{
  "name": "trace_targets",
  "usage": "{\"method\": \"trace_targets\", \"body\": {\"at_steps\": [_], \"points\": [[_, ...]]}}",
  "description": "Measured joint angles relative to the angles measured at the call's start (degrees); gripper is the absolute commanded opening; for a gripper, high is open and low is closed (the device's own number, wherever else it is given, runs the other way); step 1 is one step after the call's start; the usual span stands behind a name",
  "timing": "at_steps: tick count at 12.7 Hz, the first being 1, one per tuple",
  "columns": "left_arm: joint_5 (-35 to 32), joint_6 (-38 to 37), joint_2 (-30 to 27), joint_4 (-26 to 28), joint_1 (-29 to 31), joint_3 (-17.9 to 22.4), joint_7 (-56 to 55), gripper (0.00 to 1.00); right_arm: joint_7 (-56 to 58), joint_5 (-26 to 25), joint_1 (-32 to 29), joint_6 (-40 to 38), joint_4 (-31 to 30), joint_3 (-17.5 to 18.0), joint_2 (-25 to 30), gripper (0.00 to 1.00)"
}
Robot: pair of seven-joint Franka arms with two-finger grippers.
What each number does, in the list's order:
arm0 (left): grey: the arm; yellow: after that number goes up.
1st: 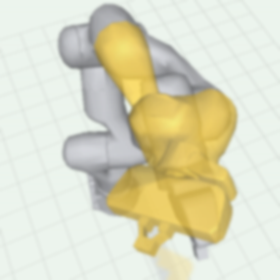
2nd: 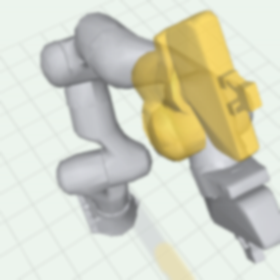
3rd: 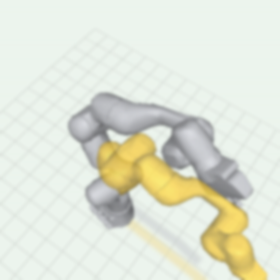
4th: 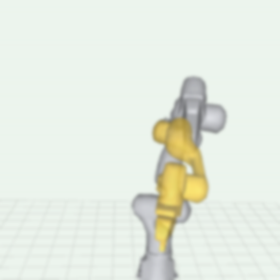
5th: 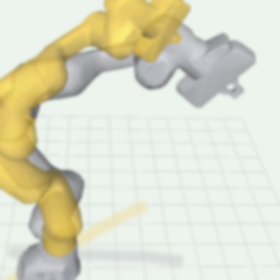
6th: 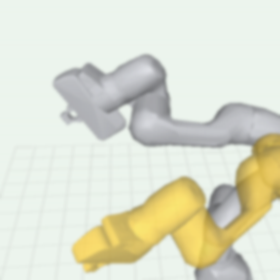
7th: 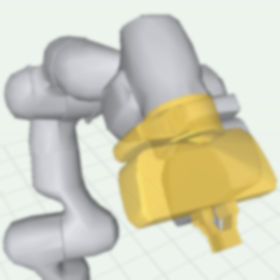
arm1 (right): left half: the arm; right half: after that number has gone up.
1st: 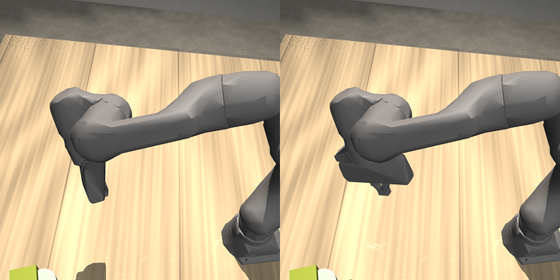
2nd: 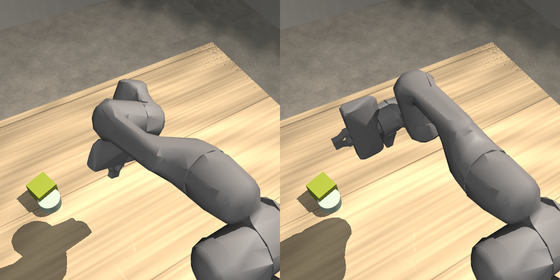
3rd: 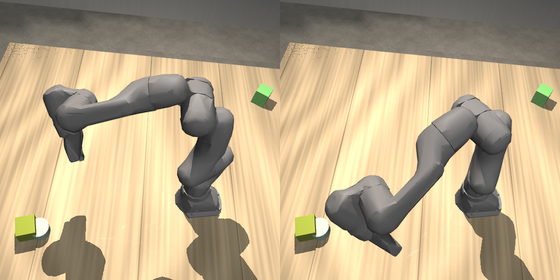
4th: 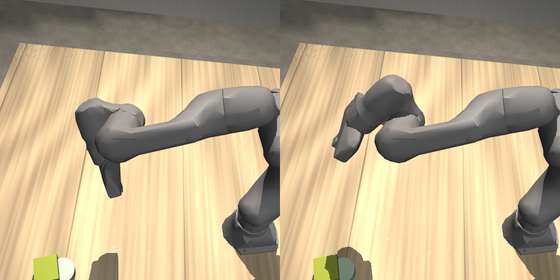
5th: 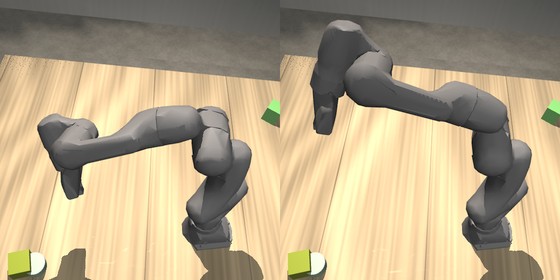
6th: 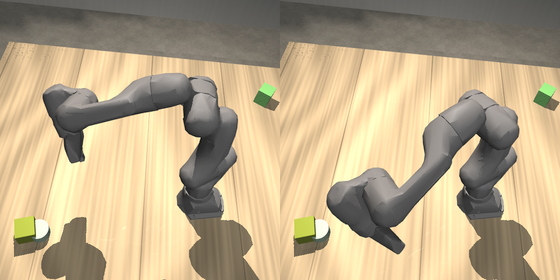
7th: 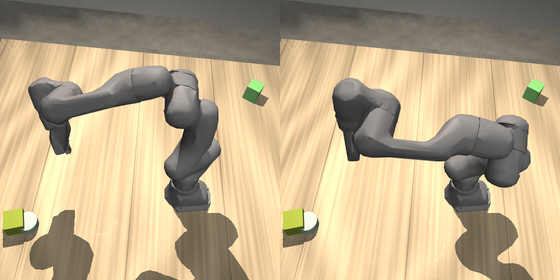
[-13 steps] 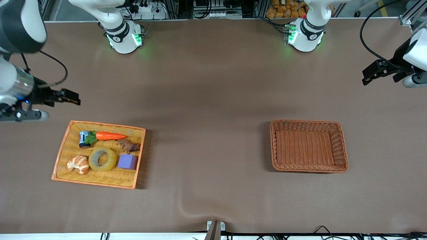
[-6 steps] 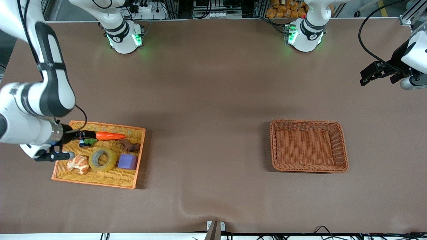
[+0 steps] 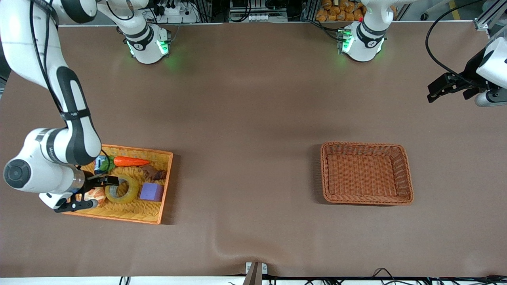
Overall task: Transfer tape with both arms
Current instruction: 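Reach the right gripper toward the yellow tape roll in the orange tray, then lower the right gripper into the tape roll's hole and grasp it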
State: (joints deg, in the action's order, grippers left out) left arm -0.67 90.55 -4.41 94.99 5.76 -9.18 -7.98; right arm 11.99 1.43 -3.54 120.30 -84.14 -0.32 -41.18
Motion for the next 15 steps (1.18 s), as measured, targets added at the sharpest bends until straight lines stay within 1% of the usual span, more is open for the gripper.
{"method": "trace_targets", "body": {"at_steps": [4,5,6,7,15], "points": [[2.1,0.0,0.0,-0.2,0.0,0.0,0.0,1.00,-1.9,0.1,-0.5,0.6,0.5,-0.1,-3.2,1.00],[2.2,0.0,0.0,-0.4,0.0,0.0,0.0,1.00,-2.4,0.1,-0.5,0.5,0.5,-0.1,-3.4,0.52],[2.2,0.0,0.0,-0.5,-0.1,-0.1,0.0,1.00,-2.5,0.1,-0.5,0.4,0.5,-0.1,-3.4,0.03],[2.2,0.0,0.0,-0.6,-0.1,-0.1,0.0,1.00,-2.5,0.1,-0.5,0.3,0.5,-0.1,-3.4,0.00],[2.2,-0.1,0.0,-0.9,-0.1,-0.3,0.0,1.00,-2.7,0.2,-1.0,-0.2,1.3,-0.2,-3.4,0.00]]}}
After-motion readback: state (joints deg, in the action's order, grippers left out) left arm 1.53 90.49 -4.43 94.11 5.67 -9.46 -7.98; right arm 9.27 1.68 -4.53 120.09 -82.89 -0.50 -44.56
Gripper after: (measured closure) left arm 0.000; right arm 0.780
